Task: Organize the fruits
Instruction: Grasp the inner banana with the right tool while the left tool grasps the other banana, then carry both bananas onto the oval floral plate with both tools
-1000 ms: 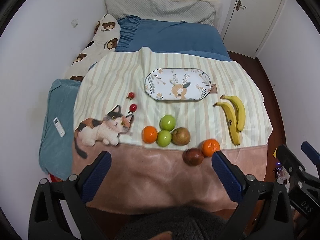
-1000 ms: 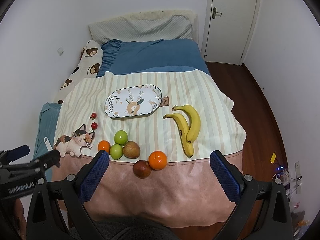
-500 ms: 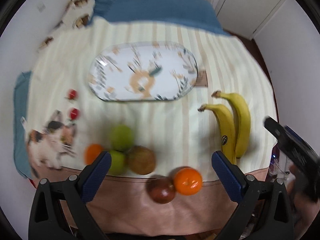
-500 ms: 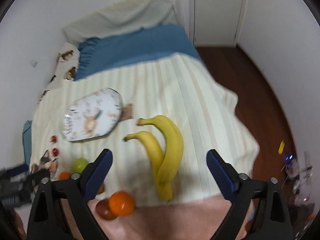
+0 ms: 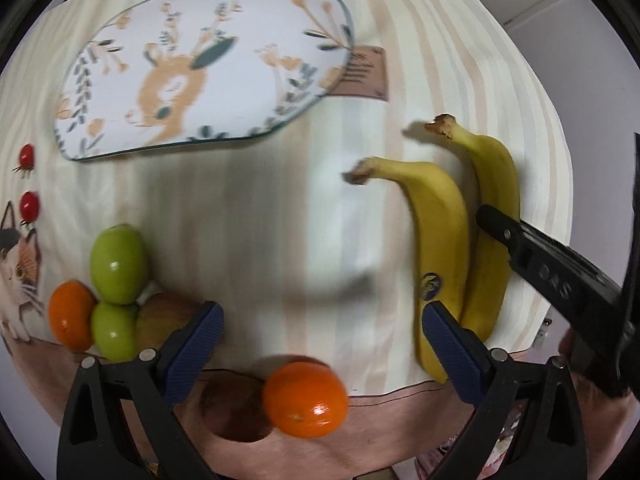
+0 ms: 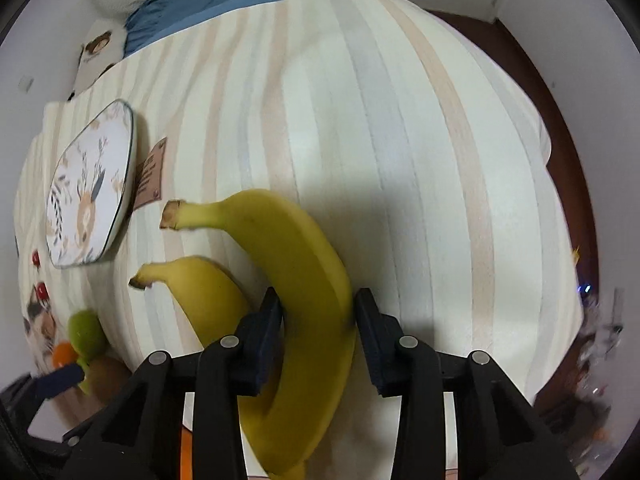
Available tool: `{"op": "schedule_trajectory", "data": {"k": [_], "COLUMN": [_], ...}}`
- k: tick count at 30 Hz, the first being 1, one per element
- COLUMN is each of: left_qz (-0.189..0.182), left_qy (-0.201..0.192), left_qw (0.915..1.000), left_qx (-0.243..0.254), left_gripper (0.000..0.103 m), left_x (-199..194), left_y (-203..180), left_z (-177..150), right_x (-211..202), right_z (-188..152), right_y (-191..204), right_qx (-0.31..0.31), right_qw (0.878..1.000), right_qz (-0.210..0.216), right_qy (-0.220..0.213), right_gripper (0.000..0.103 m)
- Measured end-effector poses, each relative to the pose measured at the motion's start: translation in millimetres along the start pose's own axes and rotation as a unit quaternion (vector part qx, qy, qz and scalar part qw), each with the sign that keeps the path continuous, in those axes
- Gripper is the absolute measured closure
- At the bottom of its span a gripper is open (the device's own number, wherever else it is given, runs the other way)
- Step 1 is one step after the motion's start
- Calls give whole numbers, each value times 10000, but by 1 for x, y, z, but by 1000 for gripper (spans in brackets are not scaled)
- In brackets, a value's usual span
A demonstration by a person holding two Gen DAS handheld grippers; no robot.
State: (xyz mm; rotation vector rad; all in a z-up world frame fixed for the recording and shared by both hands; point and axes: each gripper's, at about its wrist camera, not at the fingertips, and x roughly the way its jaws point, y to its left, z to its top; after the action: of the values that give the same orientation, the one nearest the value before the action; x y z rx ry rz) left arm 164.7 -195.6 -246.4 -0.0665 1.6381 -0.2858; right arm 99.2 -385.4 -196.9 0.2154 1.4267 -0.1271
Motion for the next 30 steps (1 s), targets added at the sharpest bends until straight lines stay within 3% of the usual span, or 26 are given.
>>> {"op": "schedule_trajectory", "data": {"k": [6, 8, 10, 12, 14, 16, 17, 23, 30], "left_qz": [-298, -422, -486, -340, -99, 134, 137, 374, 462], "left_qy": [132, 236, 385, 428, 210, -7, -51, -105, -108], "left_qw": [9992, 9984, 9975, 9973, 9976, 9961, 9954, 9901, 9882], "left_qx": [228, 286, 342, 483, 647, 869, 948, 1346, 1458], "left_gripper": [2, 5, 15, 17, 27, 63, 65, 66, 62], "left_x": [19, 29, 45, 60, 63, 61, 60, 47, 64], "left_y": [-36, -49, -65, -82, -95, -107, -110, -110, -100], "left_z": [5, 7, 9, 11, 11, 9, 9, -5, -20], "right_x": [-21, -30, -30, -27, -24, -24, -25, -12, 1], "right_z": [-29, -42, -54, -60, -62, -62, -63, -67, -65], "right_y": [-40, -48, -59, -69, -76, -84, -87, -71, -63], "right_qx": [169, 207, 303, 430, 558, 646, 675, 740, 731], "right_qw": [9996, 9991, 9985, 9978, 9973, 9970, 9968, 9963, 9962], "right_qz": [-75, -139, -144, -109, -68, -31, -12, 6, -137], "right_qy": [209, 350, 440, 485, 462, 423, 418, 441, 460], "right_gripper": [66, 66, 66, 66, 66, 65, 63, 60, 60]}}
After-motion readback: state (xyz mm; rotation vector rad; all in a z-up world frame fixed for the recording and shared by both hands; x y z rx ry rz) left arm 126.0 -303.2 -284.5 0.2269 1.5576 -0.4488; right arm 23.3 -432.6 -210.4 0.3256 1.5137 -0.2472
